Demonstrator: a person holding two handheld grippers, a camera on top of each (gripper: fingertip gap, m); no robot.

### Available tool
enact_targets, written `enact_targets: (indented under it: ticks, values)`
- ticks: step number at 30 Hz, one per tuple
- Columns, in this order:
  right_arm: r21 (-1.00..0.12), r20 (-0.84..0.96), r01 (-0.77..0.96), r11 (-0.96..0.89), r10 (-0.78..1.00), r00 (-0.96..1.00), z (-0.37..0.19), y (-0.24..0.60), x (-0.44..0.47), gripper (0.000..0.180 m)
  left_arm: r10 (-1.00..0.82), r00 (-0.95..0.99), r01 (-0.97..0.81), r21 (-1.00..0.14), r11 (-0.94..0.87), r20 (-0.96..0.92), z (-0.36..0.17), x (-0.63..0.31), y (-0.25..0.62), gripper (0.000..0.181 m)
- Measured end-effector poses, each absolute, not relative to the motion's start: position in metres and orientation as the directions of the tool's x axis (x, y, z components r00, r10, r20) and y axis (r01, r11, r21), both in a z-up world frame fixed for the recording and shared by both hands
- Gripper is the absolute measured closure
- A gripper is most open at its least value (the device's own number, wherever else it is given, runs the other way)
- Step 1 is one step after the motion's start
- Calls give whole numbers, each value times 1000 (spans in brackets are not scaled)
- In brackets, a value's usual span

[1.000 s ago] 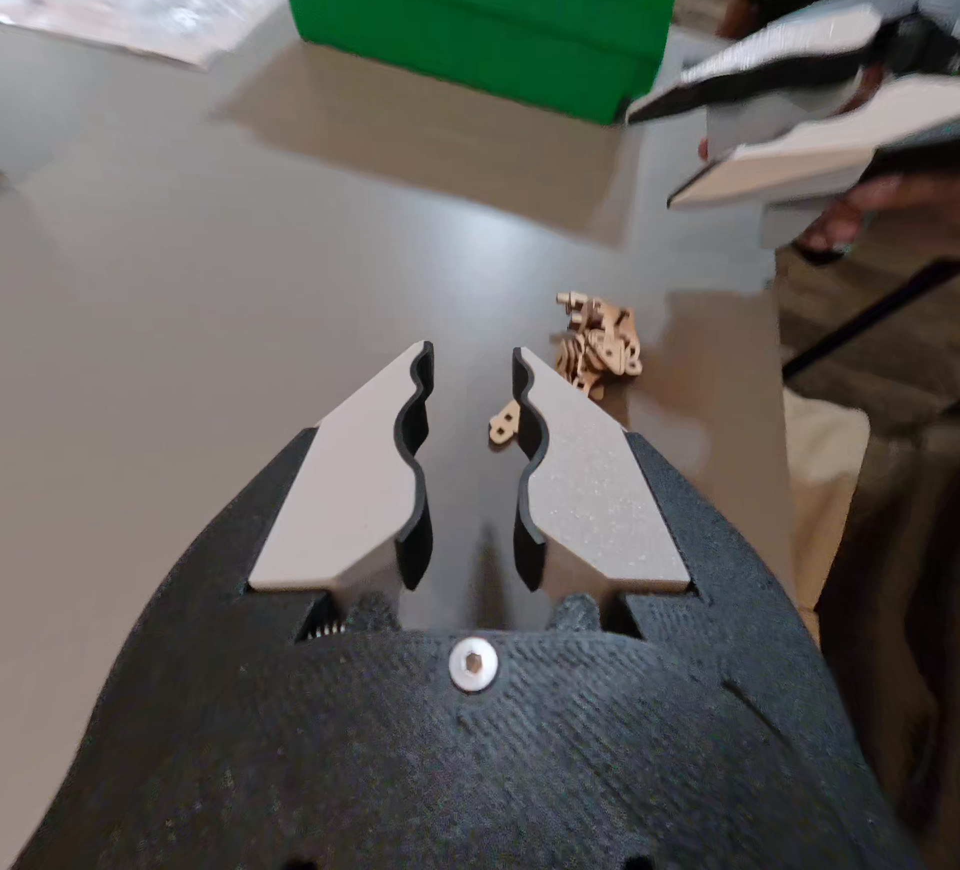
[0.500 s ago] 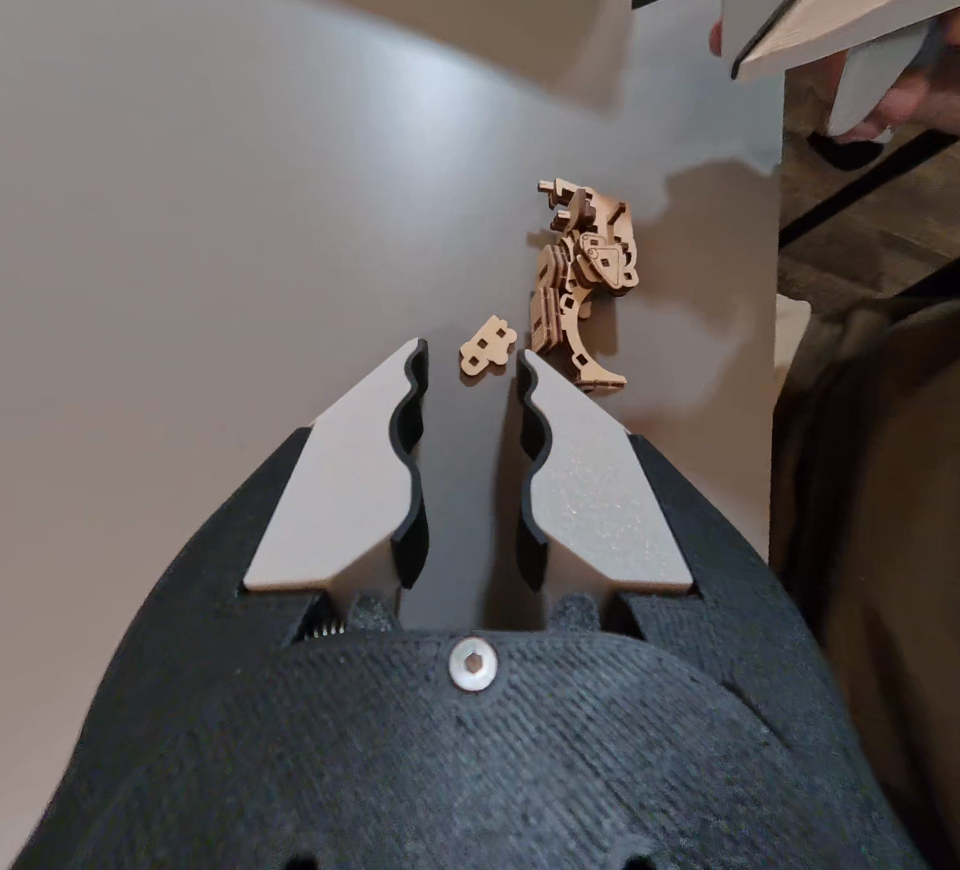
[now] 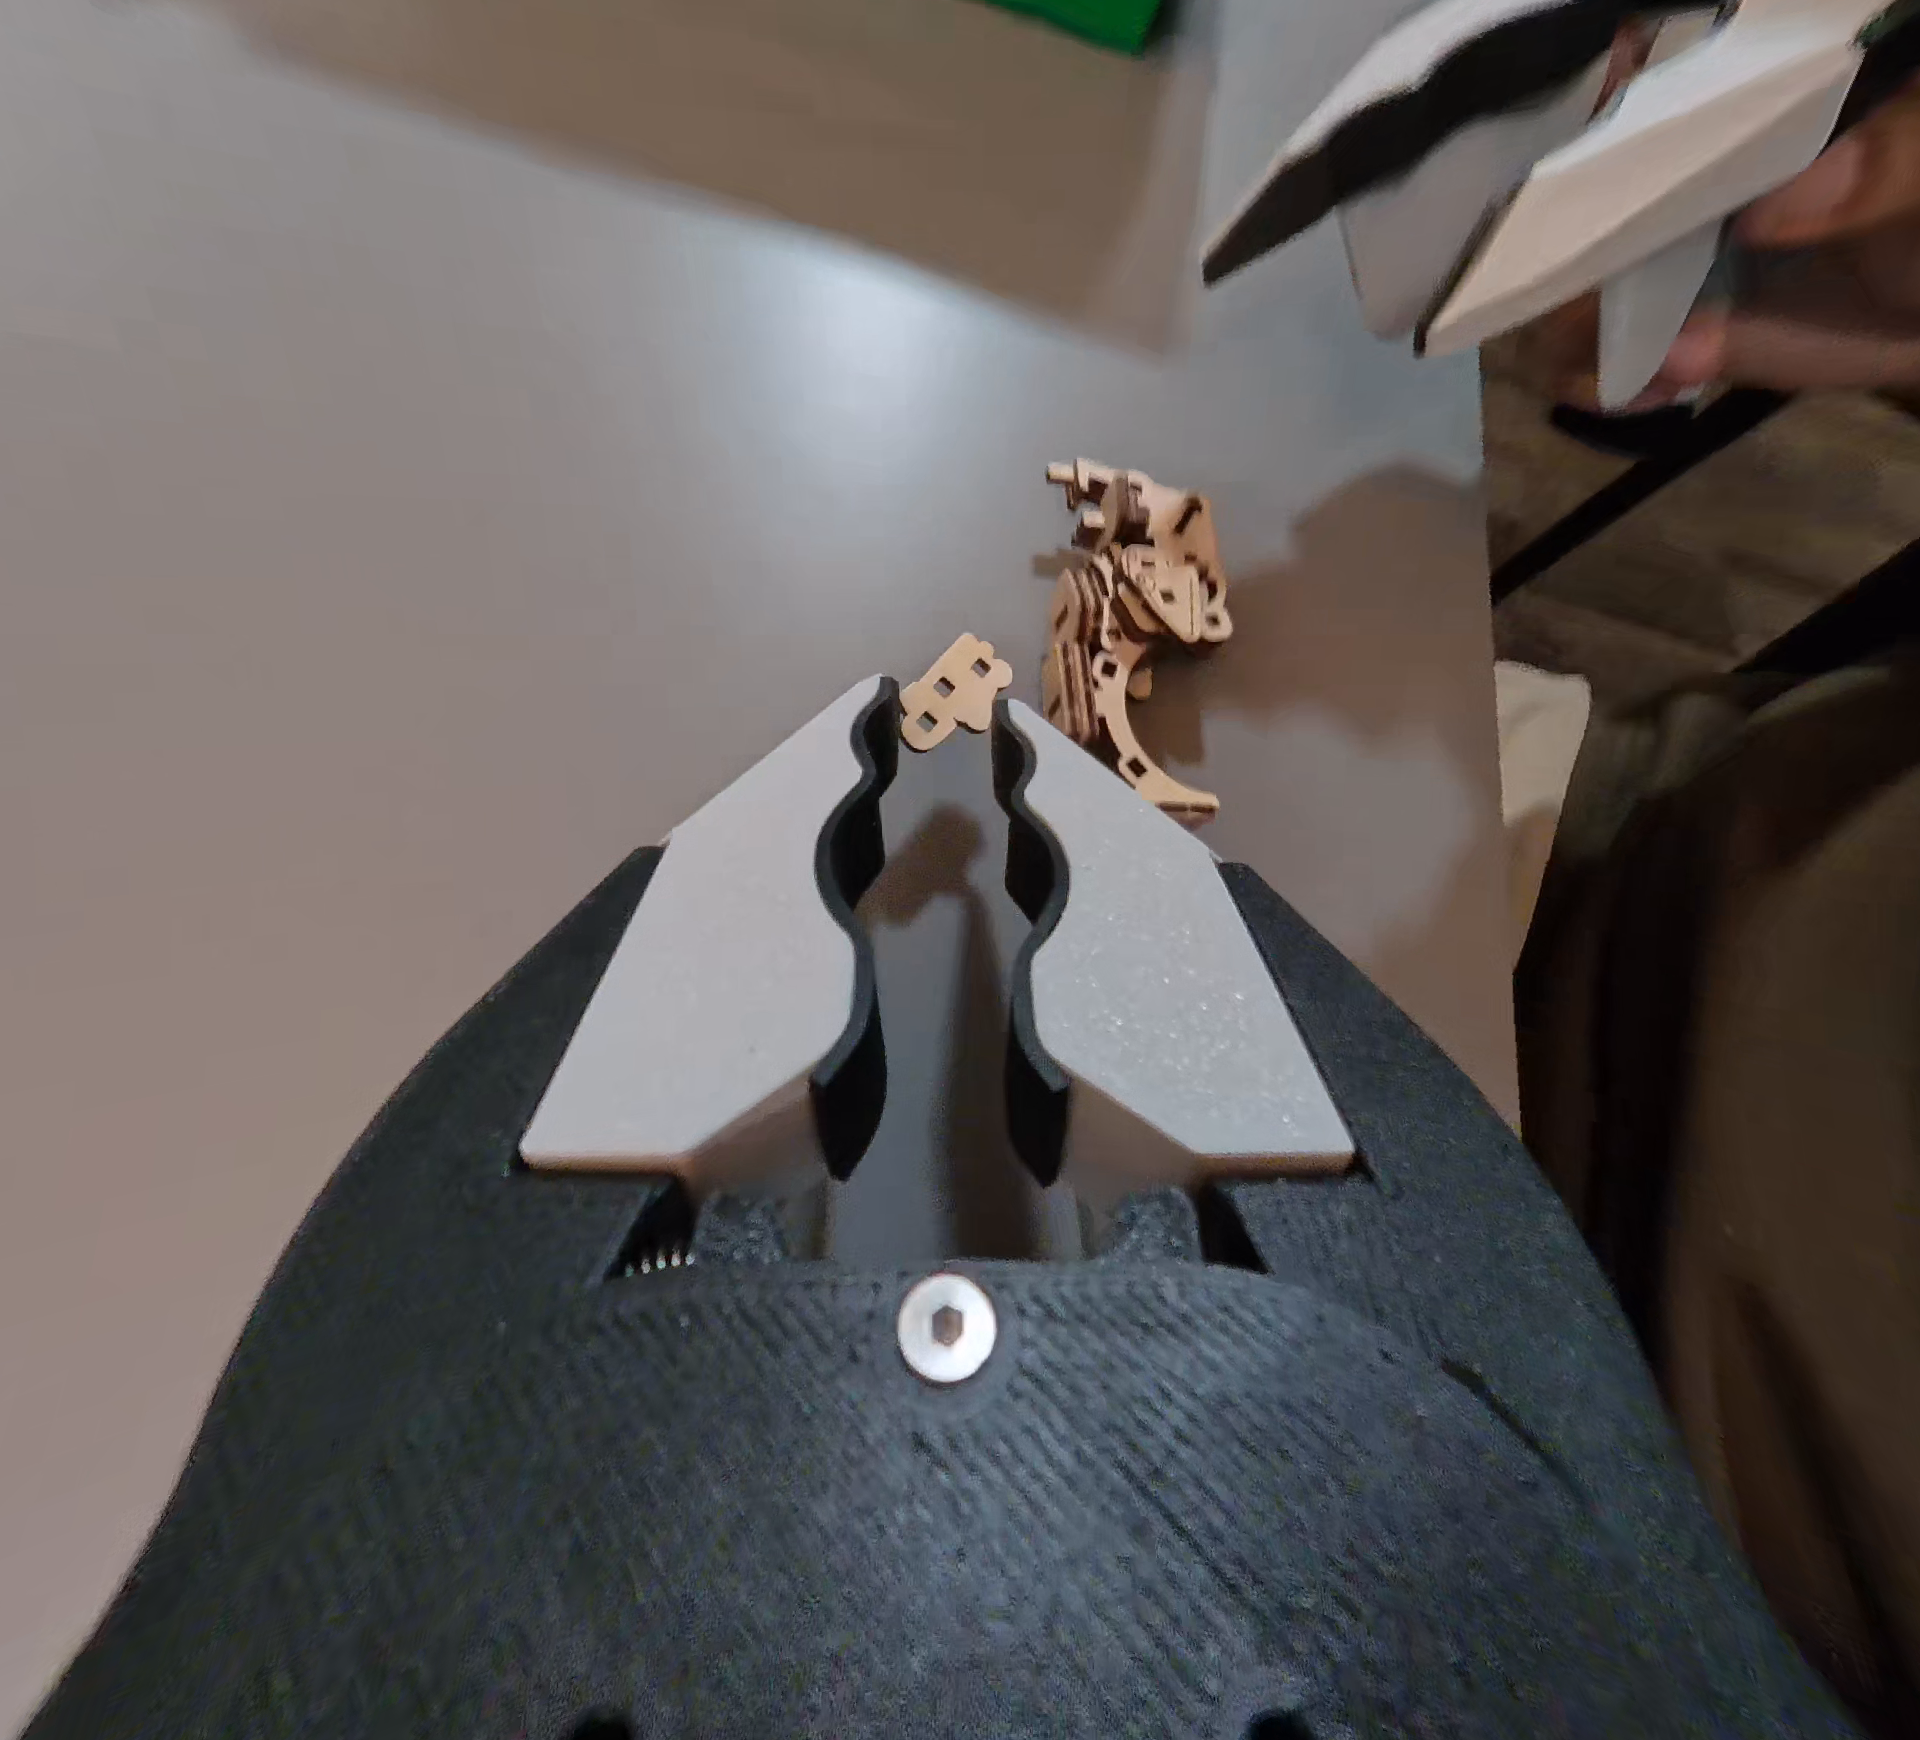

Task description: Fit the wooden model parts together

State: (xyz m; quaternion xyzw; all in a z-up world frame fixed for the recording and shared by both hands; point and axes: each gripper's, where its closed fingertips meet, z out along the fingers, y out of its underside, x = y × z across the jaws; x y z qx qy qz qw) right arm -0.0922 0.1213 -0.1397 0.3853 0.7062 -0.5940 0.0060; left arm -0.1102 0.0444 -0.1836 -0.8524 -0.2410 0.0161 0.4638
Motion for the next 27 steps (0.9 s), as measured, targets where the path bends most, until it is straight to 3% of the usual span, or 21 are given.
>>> enact_targets:
  ticks: [6,11,16,21,27]
  values:
    - [-922,-255,371,114,541,-802,-126,109,-85,136,398,850,454,-862,-225,344,-147,-113,42,165]
    - [-945,-9,147,293,425,-905,-124,80,-69,137,279,812,559,-821,-121,512,-133,-88,37,165]
    - [-910,149,-51,411,210,-966,-132,49,-47,143,276,790,596,-792,-135,548,-137,-65,19,166]
    - [-845,363,-278,457,108,-925,-134,31,-41,156,242,782,619,-762,-188,575,-146,-40,13,166]
    - [-793,431,-374,481,10,-902,-145,21,-27,159,193,770,638,-742,-204,609,-147,-28,15,165]
